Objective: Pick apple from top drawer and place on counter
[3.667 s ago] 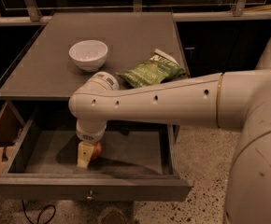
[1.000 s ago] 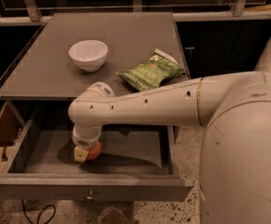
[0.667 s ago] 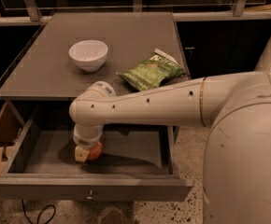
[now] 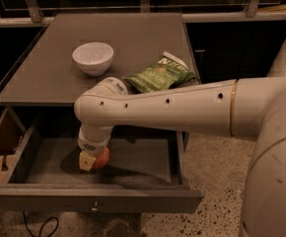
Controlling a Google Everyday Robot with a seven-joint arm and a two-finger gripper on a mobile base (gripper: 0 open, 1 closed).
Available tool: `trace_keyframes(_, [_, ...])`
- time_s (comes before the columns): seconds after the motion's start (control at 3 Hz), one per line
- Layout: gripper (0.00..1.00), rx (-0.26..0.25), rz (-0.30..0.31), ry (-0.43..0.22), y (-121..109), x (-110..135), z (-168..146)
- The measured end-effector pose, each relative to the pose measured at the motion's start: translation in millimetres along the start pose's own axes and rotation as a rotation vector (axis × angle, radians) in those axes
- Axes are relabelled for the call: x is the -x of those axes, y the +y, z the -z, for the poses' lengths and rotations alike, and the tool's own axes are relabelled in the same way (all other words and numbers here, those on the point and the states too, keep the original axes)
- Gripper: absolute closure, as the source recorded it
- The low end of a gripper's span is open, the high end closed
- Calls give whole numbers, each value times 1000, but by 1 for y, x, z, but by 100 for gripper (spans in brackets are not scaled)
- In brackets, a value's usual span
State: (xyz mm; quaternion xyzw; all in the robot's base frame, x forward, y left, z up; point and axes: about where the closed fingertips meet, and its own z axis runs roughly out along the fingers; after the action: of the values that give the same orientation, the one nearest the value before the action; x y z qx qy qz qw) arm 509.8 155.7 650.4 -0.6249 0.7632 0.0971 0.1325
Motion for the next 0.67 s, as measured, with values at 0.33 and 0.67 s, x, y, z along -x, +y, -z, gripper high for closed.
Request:
trace_keyframes(0.33, [100, 9, -5, 9, 18, 8, 57])
trace_keyframes(0.67, [100, 10, -1, 7, 17, 12, 60])
